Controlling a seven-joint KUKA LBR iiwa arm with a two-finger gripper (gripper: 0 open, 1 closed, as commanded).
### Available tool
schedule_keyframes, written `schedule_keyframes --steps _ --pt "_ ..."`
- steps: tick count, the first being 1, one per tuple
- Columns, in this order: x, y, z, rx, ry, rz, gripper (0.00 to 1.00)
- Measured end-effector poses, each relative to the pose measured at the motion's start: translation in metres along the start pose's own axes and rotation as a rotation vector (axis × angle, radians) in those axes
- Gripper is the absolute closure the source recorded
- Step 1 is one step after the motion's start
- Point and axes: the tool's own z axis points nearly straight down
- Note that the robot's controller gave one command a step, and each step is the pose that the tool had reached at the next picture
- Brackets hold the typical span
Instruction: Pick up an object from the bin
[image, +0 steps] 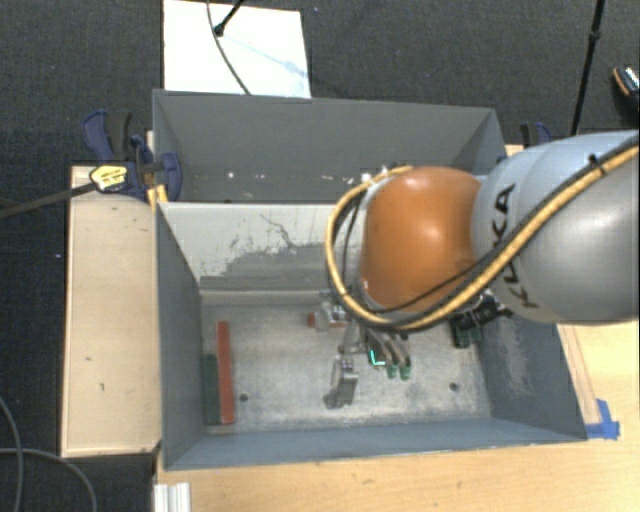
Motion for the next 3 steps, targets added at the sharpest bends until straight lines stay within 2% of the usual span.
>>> schedule_keyframes --steps 1,2,3 --pt "-0.003 -0.107 0.127 0.002 -0.006 -0.189 0.0" --pt "-0.03 -0.208 0.131 0.005 -0.012 -0.309 0.0" --pt "-0.025 -0.273 0.131 0.004 -0.013 -0.478 0.0"
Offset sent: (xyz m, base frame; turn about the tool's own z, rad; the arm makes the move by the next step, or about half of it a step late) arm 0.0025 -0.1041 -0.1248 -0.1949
